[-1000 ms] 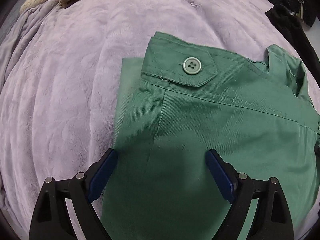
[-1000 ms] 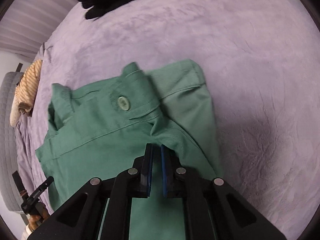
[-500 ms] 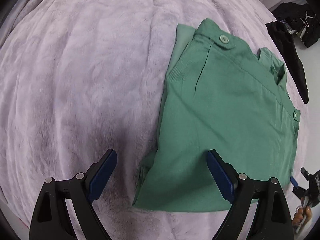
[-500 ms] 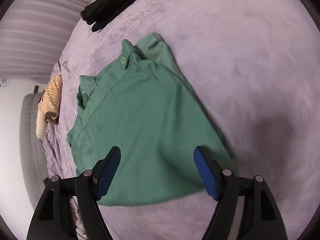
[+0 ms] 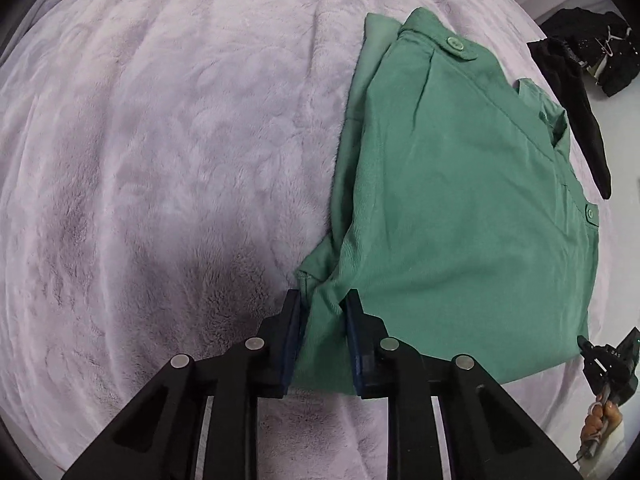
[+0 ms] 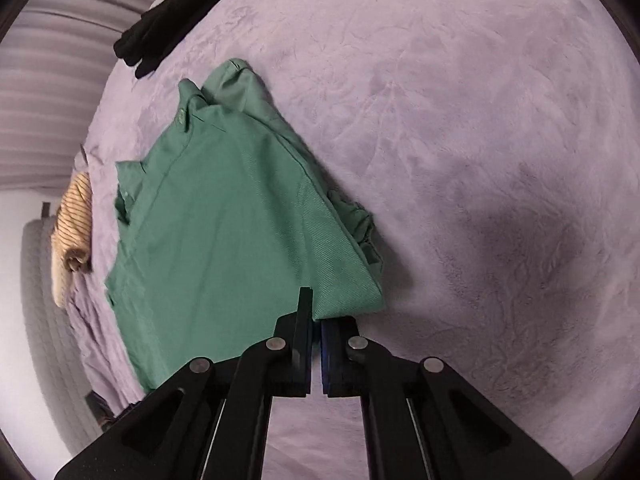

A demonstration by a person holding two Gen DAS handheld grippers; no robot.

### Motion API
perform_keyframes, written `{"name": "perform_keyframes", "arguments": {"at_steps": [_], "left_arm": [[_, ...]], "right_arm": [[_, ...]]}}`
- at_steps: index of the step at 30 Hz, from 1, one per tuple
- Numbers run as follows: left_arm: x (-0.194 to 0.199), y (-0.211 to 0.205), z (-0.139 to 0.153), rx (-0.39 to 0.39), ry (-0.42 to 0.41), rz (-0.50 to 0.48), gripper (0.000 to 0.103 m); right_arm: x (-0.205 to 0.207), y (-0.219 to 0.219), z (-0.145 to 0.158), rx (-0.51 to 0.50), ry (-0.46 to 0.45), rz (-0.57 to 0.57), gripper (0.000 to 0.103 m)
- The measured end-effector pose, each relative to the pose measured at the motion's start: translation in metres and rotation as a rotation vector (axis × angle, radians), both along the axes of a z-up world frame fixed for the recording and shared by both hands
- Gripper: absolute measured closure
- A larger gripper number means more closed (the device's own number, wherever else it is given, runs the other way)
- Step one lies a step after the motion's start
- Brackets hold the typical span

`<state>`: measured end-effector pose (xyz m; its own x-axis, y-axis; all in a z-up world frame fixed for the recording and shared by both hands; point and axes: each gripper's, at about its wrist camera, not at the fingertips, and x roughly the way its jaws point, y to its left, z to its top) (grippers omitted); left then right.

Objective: Fold large clothes

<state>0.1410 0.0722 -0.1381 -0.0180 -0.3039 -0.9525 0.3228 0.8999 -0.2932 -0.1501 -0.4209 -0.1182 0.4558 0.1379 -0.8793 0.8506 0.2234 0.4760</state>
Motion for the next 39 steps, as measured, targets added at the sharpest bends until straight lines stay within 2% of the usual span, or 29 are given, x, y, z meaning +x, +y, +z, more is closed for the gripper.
{"name": "perform_keyframes", "arguments": {"at_steps": [2, 5, 8, 10, 14, 17, 20, 23, 24, 27, 29, 32, 36, 38, 39], "left_arm": [[-0.005, 0.002, -0.011, 0.010, 0.010, 0.001, 0.079], [-0.007, 0.010, -0.008, 0.002, 0.020, 0.020, 0.079], [-0.012, 0.020, 0.009, 0.059, -0.009, 0.011, 0.079], [-0.012, 0.024, 0.025, 0.075, -0.041, 0.005, 0.079], [0.009, 0.014, 0.058, 0.041, -0.141, -0.013, 0.079], [0.049, -0.024, 0.072, 0.007, -0.190, -0.021, 0.079], [0.082, -0.084, 0.070, 0.006, -0.250, -0.035, 0.079], [0.104, -0.122, 0.063, 0.015, -0.273, -0.050, 0.079], [0.113, -0.137, 0.054, 0.033, -0.284, -0.055, 0.079], [0.124, -0.146, 0.029, 0.112, -0.285, -0.048, 0.079], [0.128, -0.144, 0.009, 0.090, -0.247, -0.044, 0.078], [0.125, -0.142, 0.006, 0.076, -0.282, -0.070, 0.078], [0.117, -0.142, 0.020, 0.142, -0.294, -0.103, 0.078], [0.106, -0.133, 0.034, 0.140, -0.296, -0.117, 0.078], [0.097, -0.127, 0.040, 0.129, -0.300, -0.130, 0.078]], "right_arm": [[-0.004, 0.002, -0.025, 0.024, 0.050, 0.016, 0.099], [-0.013, 0.004, -0.041, 0.054, 0.018, -0.006, 0.101], [-0.020, 0.006, -0.026, 0.065, 0.039, -0.008, 0.099], [-0.026, 0.010, -0.007, 0.031, 0.075, 0.013, 0.099], [-0.022, 0.012, 0.043, -0.141, 0.061, 0.044, 0.099], [0.013, 0.001, 0.062, -0.232, 0.022, 0.121, 0.099], [0.064, -0.015, 0.053, -0.248, -0.002, 0.199, 0.099], [0.108, -0.026, 0.036, -0.263, 0.014, 0.256, 0.099], [0.122, -0.031, 0.029, -0.270, 0.017, 0.272, 0.099], [0.150, -0.044, 0.005, -0.305, 0.060, 0.314, 0.099], [0.152, -0.056, -0.017, -0.277, 0.070, 0.301, 0.100], [0.146, -0.067, -0.033, -0.252, 0.019, 0.245, 0.103], [0.145, -0.065, -0.027, -0.252, 0.031, 0.257, 0.103], [0.141, -0.060, -0.017, -0.256, 0.065, 0.268, 0.103], [0.139, -0.052, -0.009, -0.269, 0.074, 0.281, 0.099]]}}
